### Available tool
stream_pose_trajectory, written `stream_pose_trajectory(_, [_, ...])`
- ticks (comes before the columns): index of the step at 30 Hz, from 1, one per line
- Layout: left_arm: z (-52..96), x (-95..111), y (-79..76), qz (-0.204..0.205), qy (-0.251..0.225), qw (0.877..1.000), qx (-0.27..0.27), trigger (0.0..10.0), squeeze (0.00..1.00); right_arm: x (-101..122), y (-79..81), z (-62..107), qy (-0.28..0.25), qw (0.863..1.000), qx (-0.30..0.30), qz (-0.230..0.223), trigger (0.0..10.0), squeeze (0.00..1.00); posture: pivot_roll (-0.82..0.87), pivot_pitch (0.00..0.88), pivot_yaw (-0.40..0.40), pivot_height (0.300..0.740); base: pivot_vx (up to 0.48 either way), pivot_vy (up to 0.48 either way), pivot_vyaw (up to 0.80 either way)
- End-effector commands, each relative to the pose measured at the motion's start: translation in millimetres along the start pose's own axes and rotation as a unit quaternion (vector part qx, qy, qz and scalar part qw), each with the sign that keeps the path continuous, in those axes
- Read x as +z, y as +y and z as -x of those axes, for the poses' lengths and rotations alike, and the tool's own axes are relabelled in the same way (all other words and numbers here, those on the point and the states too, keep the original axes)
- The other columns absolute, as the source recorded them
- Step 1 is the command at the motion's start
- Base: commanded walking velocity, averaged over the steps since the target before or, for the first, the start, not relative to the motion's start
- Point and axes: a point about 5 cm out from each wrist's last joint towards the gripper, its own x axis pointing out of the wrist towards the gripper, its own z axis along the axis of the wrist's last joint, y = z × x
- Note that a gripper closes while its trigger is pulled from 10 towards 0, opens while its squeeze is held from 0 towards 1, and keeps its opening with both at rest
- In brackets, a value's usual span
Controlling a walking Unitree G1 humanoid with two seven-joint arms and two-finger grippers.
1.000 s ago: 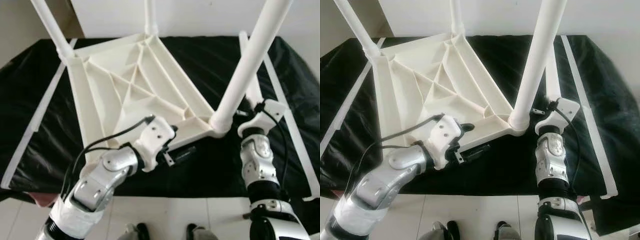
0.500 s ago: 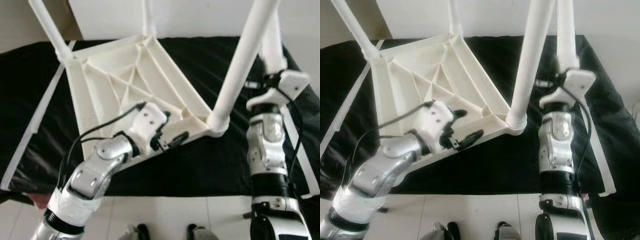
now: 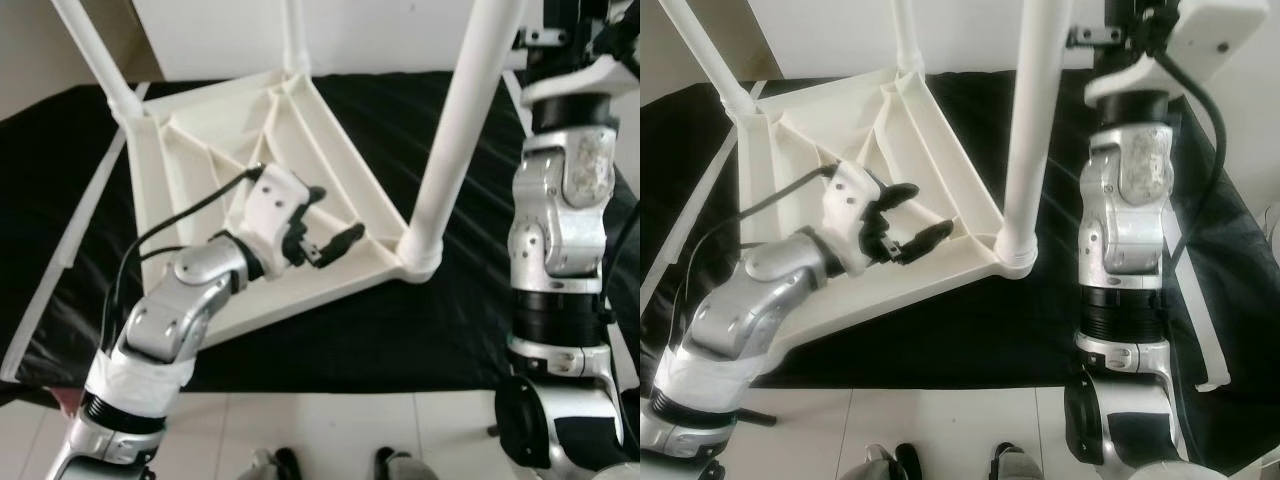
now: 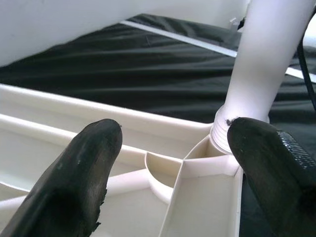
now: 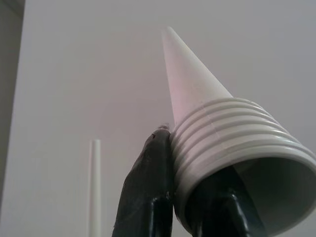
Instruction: Building children table
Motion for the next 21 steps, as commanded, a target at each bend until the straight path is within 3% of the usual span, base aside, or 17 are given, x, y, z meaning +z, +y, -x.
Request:
stream_pose_trajectory(1, [0.3, -3, -4.6, 0.006, 0.003, 1.0, -0.017, 10.0, 0.0, 8, 7.2, 0.6, -0.014, 1.0, 0.019, -0.01, 10.0, 0.0, -0.11, 0.187, 0.092, 0.74, 0.0, 0.0, 0.0])
stream_pose_trajectory(7, [-0.8, -4, -8.0, 0.012, 0.003, 1.0, -0.023, 10.0, 0.0, 3, 1.9, 7.3, 0.005, 1.0, 0.001, -0.009, 10.0, 0.0, -0.11, 0.189, 0.093, 0.74, 0.0, 0.0, 0.0])
stream_pose_trajectory(8, [-5.6, -7, -19.7, 0.027, 0.002, 0.999, -0.044, 10.0, 0.0, -10, -9.9, 23.0, 0.048, 0.998, -0.041, 0.015, 10.0, 0.0, -0.11, 0.194, 0.093, 0.74, 0.0, 0.0, 0.0])
stream_pose_trajectory(10, [-7.8, -9, -25.5, 0.033, 0.003, 0.998, -0.054, 10.0, 0.0, -15, -15.0, 30.1, 0.067, 0.996, -0.059, 0.028, 10.0, 0.0, -0.11, 0.195, 0.093, 0.74, 0.0, 0.0, 0.0])
stream_pose_trajectory(12, [-13.2, -16, -37.9, 0.039, 0.011, 0.997, -0.072, 10.0, 0.0, -24, -31.5, 46.9, 0.109, 0.986, -0.107, 0.071, 10.0, 0.0, -0.11, 0.198, 0.092, 0.74, 0.0, 0.0, 0.0])
stream_pose_trajectory(16, [-19.8, -25, -47.5, 0.048, 0.026, 0.995, -0.08, 10.0, 0.0, -27, -48.2, 64.1, 0.146, 0.971, -0.151, 0.111, 10.0, 0.0, -0.12, 0.2, 0.093, 0.74, 0.0, 0.0, 0.0])
stream_pose_trajectory(21, [-26.1, -43, -50.6, 0.046, 0.067, 0.994, -0.068, 10.0, 0.0, -26, -55.1, 75.4, 0.162, 0.965, -0.163, 0.124, 10.0, 0.0, -0.13, 0.202, 0.093, 0.74, 0.0, 0.0, 0.0])
